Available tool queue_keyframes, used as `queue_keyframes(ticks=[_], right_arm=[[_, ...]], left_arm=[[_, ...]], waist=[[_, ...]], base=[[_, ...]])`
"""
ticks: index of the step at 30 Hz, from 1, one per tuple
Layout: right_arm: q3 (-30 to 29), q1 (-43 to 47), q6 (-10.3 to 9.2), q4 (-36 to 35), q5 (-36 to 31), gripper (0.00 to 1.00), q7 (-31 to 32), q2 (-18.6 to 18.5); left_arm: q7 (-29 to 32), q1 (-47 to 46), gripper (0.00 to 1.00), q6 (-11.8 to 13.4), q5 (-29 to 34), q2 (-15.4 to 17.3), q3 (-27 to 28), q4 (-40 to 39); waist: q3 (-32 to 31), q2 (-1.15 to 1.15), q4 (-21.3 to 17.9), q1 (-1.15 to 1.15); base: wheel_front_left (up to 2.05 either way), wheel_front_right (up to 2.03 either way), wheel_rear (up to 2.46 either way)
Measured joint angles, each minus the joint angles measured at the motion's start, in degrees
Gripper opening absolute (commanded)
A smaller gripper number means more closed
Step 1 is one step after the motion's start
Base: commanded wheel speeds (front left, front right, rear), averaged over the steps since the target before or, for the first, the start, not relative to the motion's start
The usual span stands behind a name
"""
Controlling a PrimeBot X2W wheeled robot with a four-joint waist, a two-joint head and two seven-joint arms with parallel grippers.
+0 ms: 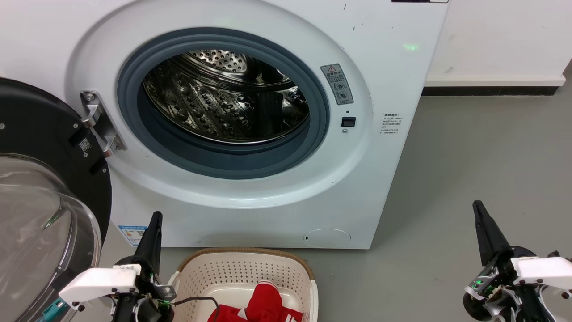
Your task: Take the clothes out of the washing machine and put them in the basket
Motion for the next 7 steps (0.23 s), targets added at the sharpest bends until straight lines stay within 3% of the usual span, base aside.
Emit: queue_keyframes(ticks=[7], right_arm=[[-0.1, 0.0, 0.0, 0.0, -0.1, 0.0, 0.1, 0.1]], left_arm=[[0.0, 0.0, 0.0, 0.0, 0.0, -0.1, 0.1, 0.0]], waist=[[0.0, 0.0, 0.0, 0.0]], base=[[0.0, 0.0, 0.0]])
